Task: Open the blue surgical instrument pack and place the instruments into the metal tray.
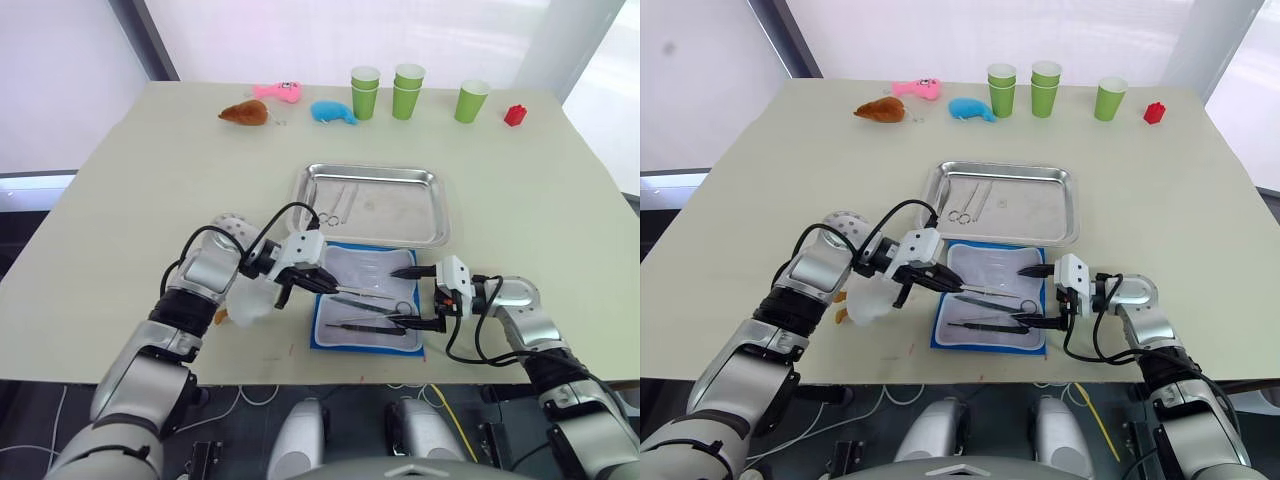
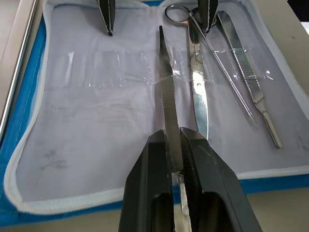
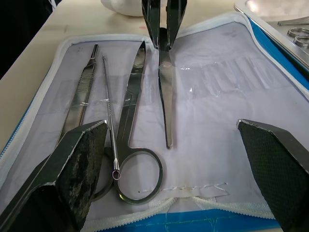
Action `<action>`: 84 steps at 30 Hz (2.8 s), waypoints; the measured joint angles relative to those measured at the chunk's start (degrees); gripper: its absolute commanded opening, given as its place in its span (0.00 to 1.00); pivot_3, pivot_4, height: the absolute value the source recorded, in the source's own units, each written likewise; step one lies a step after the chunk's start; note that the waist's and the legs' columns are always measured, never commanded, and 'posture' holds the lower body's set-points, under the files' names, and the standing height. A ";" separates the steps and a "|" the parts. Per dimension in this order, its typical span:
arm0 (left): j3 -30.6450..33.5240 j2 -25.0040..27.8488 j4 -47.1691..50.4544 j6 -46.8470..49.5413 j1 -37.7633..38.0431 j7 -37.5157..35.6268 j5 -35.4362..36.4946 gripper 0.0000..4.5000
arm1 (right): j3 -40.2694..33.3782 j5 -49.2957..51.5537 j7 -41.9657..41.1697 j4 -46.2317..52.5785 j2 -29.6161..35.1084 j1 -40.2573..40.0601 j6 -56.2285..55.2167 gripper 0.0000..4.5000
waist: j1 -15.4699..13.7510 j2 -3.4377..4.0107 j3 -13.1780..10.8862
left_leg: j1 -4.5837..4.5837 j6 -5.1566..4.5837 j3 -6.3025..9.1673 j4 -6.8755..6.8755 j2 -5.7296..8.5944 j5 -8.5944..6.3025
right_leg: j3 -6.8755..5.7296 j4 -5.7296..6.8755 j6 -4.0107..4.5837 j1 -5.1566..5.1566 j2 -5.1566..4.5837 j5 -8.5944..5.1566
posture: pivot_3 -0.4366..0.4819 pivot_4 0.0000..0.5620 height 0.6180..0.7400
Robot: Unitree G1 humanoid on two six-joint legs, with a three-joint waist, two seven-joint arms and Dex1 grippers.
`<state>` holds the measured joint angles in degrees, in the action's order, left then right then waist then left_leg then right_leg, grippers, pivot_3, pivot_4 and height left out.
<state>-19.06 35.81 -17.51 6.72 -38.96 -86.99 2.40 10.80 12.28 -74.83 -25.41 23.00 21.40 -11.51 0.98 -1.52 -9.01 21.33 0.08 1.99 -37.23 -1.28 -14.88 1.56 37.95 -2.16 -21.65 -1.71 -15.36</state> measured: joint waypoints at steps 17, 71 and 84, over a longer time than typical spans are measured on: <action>0.76 9.69 11.34 9.11 1.86 -0.34 2.26 0.03 | 0.01 0.05 -0.67 -0.48 -0.25 0.41 -0.01 1.00 | 0.14 0.01 -0.04 | 0.00 0.00 -0.01 0.01 -0.02 0.00 | 0.01 -0.01 0.01 -0.02 0.01 -0.01 | 0.48 0.27 1.00; 15.57 -31.32 2.52 35.94 -9.07 73.89 2.54 0.03 | -0.24 -0.07 -0.65 0.40 0.20 -0.42 0.12 1.00 | -0.12 -0.23 0.02 | -0.01 0.03 0.20 -0.03 0.10 0.00 | -0.01 0.00 -0.06 0.05 -0.15 0.04 | 0.48 0.27 1.00; 16.82 -37.51 -1.29 38.40 -6.56 81.40 2.22 0.03 | -0.26 -0.07 -0.49 0.67 0.20 -0.60 0.18 1.00 | -0.13 -0.23 0.02 | 0.01 0.04 0.16 -0.01 0.12 0.01 | -0.07 -0.01 -0.07 0.05 -0.16 0.04 | 0.48 0.27 1.00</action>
<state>-2.24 -1.70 -18.79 45.12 -45.52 -5.59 4.61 10.54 12.22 -75.31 -24.74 23.20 20.81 -11.33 0.85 -1.75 -8.99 21.34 0.13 2.15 -37.24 -1.16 -14.88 1.48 37.94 -2.22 -21.60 -1.87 -15.32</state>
